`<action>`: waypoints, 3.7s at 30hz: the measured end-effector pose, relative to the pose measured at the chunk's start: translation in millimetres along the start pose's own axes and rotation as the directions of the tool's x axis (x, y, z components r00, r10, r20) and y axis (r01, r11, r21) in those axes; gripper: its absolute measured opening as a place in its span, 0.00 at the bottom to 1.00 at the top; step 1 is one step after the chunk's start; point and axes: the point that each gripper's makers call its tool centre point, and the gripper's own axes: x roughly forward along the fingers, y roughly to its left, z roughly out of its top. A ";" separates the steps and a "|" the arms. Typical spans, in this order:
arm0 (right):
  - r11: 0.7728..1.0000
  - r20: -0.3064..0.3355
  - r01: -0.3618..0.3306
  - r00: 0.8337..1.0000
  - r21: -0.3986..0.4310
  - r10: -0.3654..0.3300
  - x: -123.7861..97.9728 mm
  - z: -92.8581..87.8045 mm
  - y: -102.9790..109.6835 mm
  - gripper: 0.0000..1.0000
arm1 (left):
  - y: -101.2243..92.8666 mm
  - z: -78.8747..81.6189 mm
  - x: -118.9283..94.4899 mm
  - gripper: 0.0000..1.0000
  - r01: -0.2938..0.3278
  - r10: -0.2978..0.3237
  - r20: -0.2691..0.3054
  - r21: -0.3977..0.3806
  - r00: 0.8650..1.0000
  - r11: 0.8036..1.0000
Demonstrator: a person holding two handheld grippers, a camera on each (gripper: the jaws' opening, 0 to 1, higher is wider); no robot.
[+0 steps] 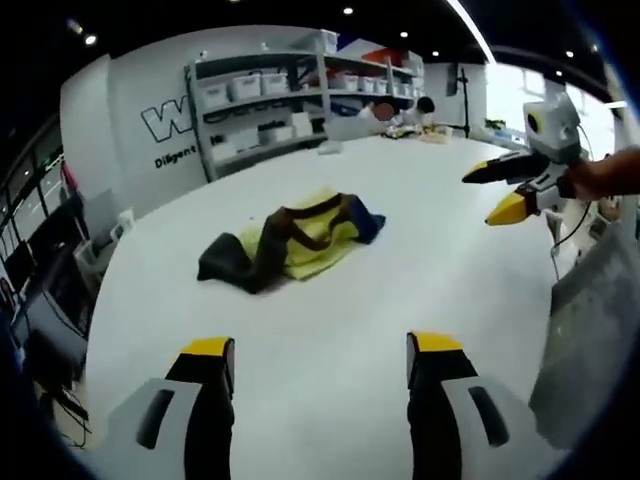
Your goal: Fold the garment on the visible template until the final outline fits inside the template.
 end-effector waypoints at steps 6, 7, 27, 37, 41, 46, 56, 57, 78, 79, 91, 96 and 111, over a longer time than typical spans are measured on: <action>0.999 -0.029 0.009 1.000 -0.039 -0.010 14.2 2.5 -8.4 0.45 | 8.2 7.6 11.9 0.64 -0.002 0.002 0.004 0.001 1.000 1.000; 0.999 -0.030 0.013 0.999 -0.044 -0.015 17.1 3.0 -10.6 0.44 | 10.2 9.1 14.3 0.64 -0.005 0.005 0.006 -0.004 1.000 1.000; 0.999 -0.060 0.001 0.998 -0.033 -0.003 59.5 7.8 -25.9 0.37 | 45.5 34.8 48.0 0.60 -0.005 0.014 0.053 -0.171 0.998 0.985; 0.998 -0.042 -0.011 0.999 -0.058 0.008 76.0 13.0 -29.0 0.27 | 52.3 35.6 65.1 0.50 -0.004 0.006 0.015 -0.118 1.000 0.993; 0.998 -0.049 -0.011 0.999 -0.064 0.007 83.1 11.4 -33.8 0.25 | 55.4 38.5 74.3 0.44 -0.005 0.006 0.006 -0.055 1.000 0.998; 0.998 -0.050 -0.004 0.999 -0.058 0.001 90.7 10.3 -42.5 0.21 | 58.3 42.9 85.7 0.41 0.000 0.000 -0.004 -0.026 1.000 1.000; 0.999 -0.062 -0.010 0.998 -0.047 0.008 113.5 6.6 -50.4 0.13 | 70.6 44.0 112.9 0.34 0.011 -0.011 -0.046 -0.009 0.999 1.000; 0.999 -0.075 -0.011 0.997 -0.051 0.007 115.3 4.7 -50.0 0.14 | 71.4 44.3 114.7 0.34 0.012 -0.012 -0.048 -0.011 0.999 1.000; 0.988 -0.182 -0.045 0.983 -0.146 0.018 161.2 -13.1 -50.1 0.00 | 64.0 37.2 165.2 0.17 0.067 -0.058 -0.149 0.060 0.987 0.996; 0.988 -0.181 -0.045 0.983 -0.146 0.018 160.8 -12.5 -50.4 0.00 | 63.8 37.0 165.8 0.17 0.069 -0.057 -0.149 0.075 0.987 0.995; 0.999 -0.193 -0.054 0.980 0.005 0.054 141.8 -19.1 -47.2 0.00 | 52.7 32.7 149.6 0.00 0.123 -0.098 -0.174 0.139 0.980 0.983; 0.997 -0.203 -0.072 0.976 0.005 0.071 128.3 -25.8 -36.3 0.00 | 47.9 26.3 137.7 0.00 0.133 -0.106 -0.183 0.138 0.977 0.981; 0.986 -0.176 -0.143 0.972 0.088 0.157 74.1 -18.0 0.3 0.00 | 14.1 5.6 82.4 0.00 0.176 -0.153 -0.180 0.120 0.972 0.977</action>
